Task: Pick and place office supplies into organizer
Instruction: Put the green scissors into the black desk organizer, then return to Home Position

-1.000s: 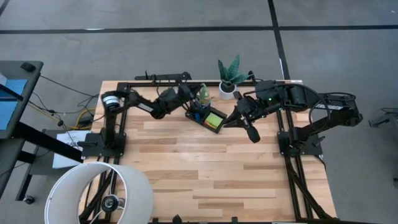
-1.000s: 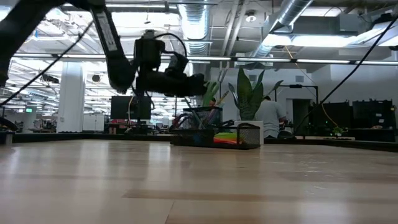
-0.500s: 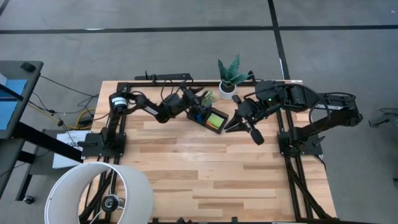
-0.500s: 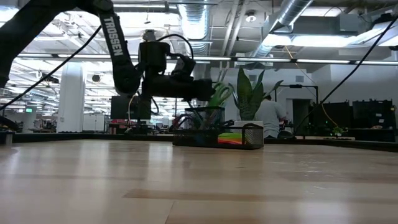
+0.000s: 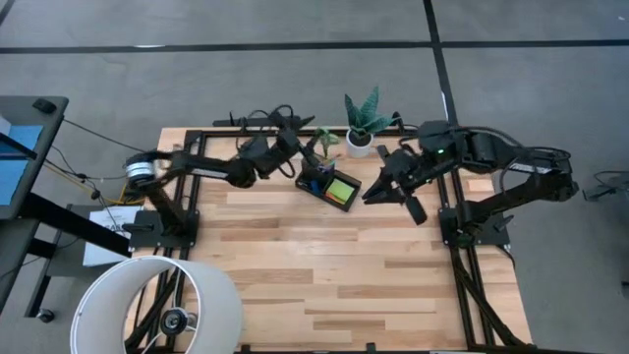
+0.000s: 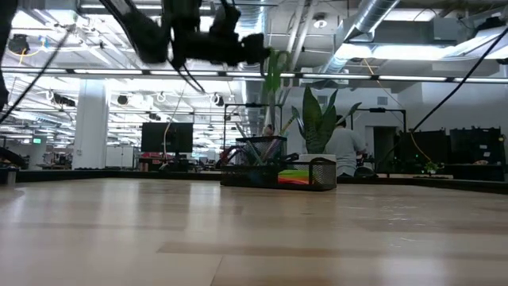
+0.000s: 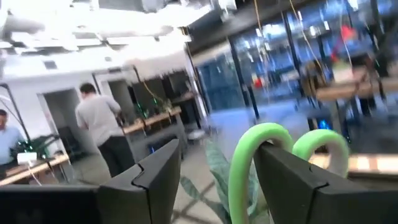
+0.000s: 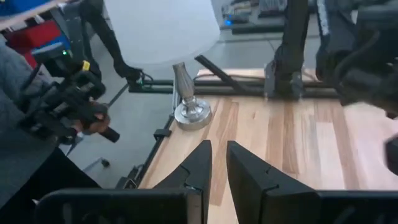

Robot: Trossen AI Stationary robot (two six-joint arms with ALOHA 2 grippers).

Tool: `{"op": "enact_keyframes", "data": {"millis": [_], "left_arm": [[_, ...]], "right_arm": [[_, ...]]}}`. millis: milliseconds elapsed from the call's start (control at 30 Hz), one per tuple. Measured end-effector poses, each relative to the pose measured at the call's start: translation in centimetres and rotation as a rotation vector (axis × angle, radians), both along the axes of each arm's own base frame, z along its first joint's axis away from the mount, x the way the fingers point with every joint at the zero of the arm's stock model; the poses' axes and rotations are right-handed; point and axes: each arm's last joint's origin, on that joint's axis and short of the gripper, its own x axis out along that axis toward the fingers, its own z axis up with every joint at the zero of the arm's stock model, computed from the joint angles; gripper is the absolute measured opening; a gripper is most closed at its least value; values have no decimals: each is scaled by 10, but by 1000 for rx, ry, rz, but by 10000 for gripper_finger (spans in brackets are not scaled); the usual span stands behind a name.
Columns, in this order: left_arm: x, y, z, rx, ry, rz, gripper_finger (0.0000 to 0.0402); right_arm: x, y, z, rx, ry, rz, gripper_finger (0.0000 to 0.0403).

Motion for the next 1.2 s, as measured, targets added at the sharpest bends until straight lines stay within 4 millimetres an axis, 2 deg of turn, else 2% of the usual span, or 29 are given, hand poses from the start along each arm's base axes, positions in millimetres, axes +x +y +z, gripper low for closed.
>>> {"op": "enact_keyframes", "data": {"millis": [67, 133, 200, 300, 467, 633, 767, 900, 1067, 1200], "left_arm": [[-6, -2, 12, -57, 85, -5, 193], [-11, -1, 7, -149, 185, 4, 191], [-12, 3, -3, -188, 261, 5, 186], [-5, 6, -18, -207, 287, -7, 177], [10, 11, -64, -302, 356, -15, 162], [17, 10, -82, -292, 377, -20, 150], [15, 10, -78, -292, 374, -15, 153], [15, 11, -58, -266, 353, 30, 172], [9, 5, -51, -298, 571, 36, 204], [6, -4, -33, -297, 620, 10, 222]], "right_arm": [[-7, 1, 4, -12, -27, 6, 43], [-11, 3, 8, -42, -60, 31, 43], [-12, 7, 10, -68, -93, 59, 43], [-11, 14, 9, -96, -109, 102, 43], [-9, 24, 7, -67, -82, 138, 43], [-10, 33, 6, -72, -83, 180, 43], [-10, 36, 7, -72, -88, 193, 43], [-11, 37, 7, -73, -87, 197, 43], [-11, 37, 7, -73, -87, 197, 43], [-11, 37, 7, -73, -88, 197, 43]]}}
